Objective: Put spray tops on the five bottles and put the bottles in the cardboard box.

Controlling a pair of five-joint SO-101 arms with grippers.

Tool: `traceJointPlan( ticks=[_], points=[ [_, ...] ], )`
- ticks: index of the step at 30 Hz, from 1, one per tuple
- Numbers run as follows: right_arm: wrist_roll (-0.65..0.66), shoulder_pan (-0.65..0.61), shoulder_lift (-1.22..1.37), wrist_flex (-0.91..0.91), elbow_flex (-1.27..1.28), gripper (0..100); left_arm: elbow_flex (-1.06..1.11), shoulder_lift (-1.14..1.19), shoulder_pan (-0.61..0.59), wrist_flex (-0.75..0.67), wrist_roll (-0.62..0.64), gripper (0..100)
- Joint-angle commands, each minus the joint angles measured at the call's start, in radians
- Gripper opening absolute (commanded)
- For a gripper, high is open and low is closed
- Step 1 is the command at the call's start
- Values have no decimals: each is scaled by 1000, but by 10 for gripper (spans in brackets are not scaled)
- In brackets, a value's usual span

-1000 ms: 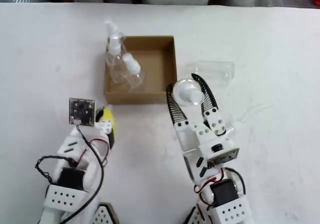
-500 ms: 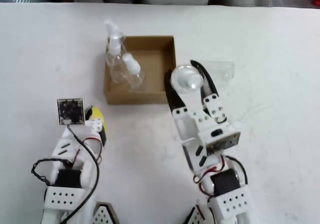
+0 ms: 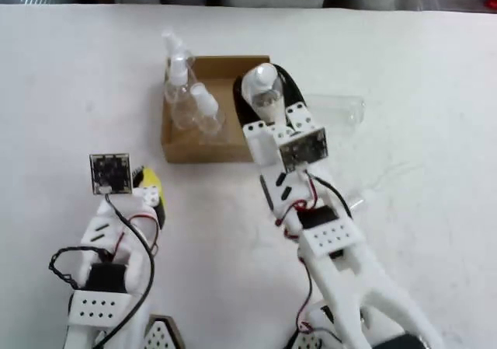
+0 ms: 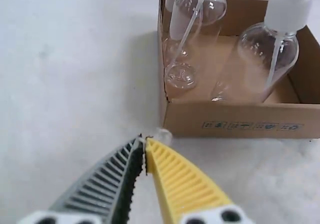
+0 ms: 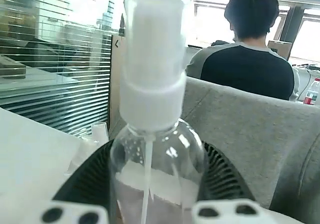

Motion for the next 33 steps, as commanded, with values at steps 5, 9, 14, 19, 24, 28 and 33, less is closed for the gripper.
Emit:
traceJointPlan(
  ticks=[5, 9, 14, 19, 24, 28, 33],
  points=[
    [8, 28, 403, -231, -239, 15, -3, 2, -2, 5, 5, 23],
    [8, 74, 591, -269, -371, 15, -3, 2, -2, 5, 5, 23],
    [-114, 97, 753, -271, -499, 15, -3, 2, -2, 5, 5, 23],
    [-184, 116, 837, -266, -603, 15, -3, 2, -2, 2, 5, 23],
    [-206, 124, 932, -265, -704, 15, -3, 2, -2, -2, 5, 23],
    [-204, 124, 1009, -263, -784, 15, -3, 2, -2, -2, 5, 23],
    [-204, 124, 1075, -260, -870, 15, -3, 2, -2, -2, 5, 23]
  ],
)
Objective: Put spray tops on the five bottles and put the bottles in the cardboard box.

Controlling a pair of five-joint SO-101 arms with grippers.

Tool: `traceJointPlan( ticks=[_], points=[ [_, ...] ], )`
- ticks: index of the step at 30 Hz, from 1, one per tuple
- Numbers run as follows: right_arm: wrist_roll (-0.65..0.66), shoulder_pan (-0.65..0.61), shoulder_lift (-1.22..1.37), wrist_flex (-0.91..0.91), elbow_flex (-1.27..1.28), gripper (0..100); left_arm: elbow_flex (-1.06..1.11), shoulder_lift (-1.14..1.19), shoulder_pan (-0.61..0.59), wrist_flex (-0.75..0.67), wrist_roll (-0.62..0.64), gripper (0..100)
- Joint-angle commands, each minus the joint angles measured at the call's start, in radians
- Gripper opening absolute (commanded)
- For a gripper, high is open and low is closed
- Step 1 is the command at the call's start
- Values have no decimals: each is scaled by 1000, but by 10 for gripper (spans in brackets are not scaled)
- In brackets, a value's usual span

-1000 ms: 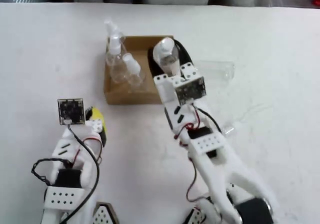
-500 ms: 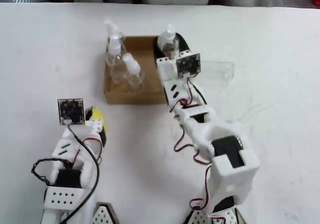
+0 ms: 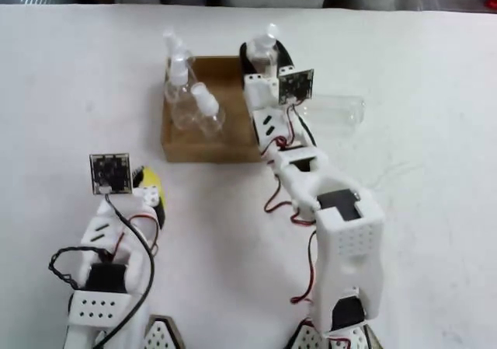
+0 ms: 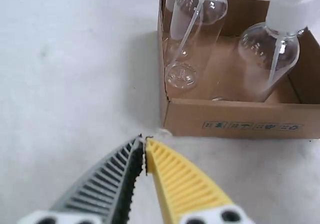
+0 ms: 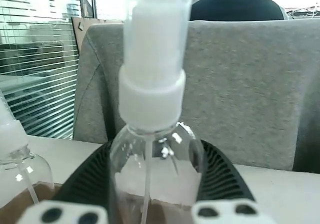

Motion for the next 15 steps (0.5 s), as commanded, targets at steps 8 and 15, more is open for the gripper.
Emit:
traceJointPlan(
  ticks=[8, 15],
  points=[
    [-11, 5, 28, 74, -133, 15, -3, 1, -2, -2, 5, 23],
    [-11, 2, 28, 74, -132, 15, -5, 1, -2, -2, 5, 23]
  ],
)
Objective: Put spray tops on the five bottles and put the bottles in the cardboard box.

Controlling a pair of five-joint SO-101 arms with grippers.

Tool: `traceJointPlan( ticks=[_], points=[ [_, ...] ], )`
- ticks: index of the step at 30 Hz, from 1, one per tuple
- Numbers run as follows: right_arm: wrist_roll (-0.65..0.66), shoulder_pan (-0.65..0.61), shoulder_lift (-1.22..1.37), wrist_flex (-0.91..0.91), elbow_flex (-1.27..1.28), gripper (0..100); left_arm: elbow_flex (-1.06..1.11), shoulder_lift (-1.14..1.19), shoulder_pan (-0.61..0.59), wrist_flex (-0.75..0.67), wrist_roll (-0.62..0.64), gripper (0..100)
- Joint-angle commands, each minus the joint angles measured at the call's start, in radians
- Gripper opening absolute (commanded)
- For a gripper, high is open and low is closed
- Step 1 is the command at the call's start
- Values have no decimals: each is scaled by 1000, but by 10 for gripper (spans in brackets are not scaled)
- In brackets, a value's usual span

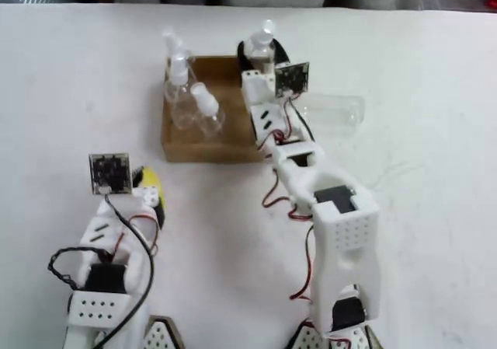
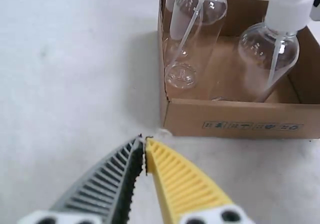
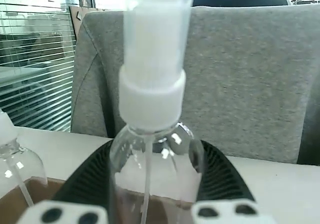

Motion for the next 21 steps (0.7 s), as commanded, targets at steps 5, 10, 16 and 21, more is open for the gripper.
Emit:
traceJointPlan(
  ticks=[5, 10, 16, 21],
  points=[
    [-11, -8, -21, 1, -51, 15, -6, 1, -2, -2, 5, 23],
    [-11, -25, -1, 47, -57, 15, -6, 1, -2, -2, 5, 23],
    [-11, -24, 10, 45, -58, 15, -6, 1, -2, -2, 5, 23],
    [-11, -19, 33, 50, -94, 15, -6, 1, -2, 0, 5, 23]
  ],
)
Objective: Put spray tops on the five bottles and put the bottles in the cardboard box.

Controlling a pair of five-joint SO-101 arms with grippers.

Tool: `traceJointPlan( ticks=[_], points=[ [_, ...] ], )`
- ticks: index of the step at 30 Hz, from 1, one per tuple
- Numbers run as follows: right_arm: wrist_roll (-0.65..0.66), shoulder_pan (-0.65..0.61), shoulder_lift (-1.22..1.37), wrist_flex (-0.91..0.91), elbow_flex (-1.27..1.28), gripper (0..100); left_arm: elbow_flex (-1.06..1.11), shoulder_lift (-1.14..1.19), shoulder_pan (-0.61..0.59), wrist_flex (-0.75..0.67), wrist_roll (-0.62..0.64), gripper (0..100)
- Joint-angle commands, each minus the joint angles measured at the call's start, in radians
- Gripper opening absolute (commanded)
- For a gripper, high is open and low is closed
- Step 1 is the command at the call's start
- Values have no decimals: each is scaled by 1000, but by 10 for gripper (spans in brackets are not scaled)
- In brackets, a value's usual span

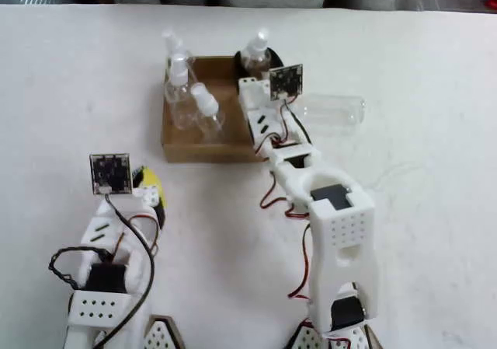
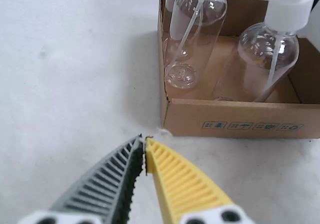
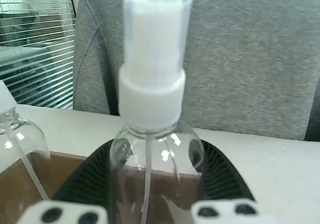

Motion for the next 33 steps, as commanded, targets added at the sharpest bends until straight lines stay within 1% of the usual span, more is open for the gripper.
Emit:
traceJointPlan(
  ticks=[1, 7, 13, 18, 31, 33],
  points=[
    [-11, -1, 2, 8, -94, 15, -6, 1, -2, 0, 5, 23],
    [-9, 1, 67, 10, -160, 15, -6, 1, -2, 0, 5, 23],
    [-6, 1, 77, 10, -164, 15, -6, 1, -2, 0, 5, 23],
    [-9, 1, 71, 105, -176, 15, -6, 1, -2, 2, 5, 23],
    [-9, 1, 81, 111, -198, 15, -6, 1, -2, 2, 5, 23],
    [-8, 1, 81, 139, -201, 15, -6, 1, -2, 2, 5, 23]
  ],
)
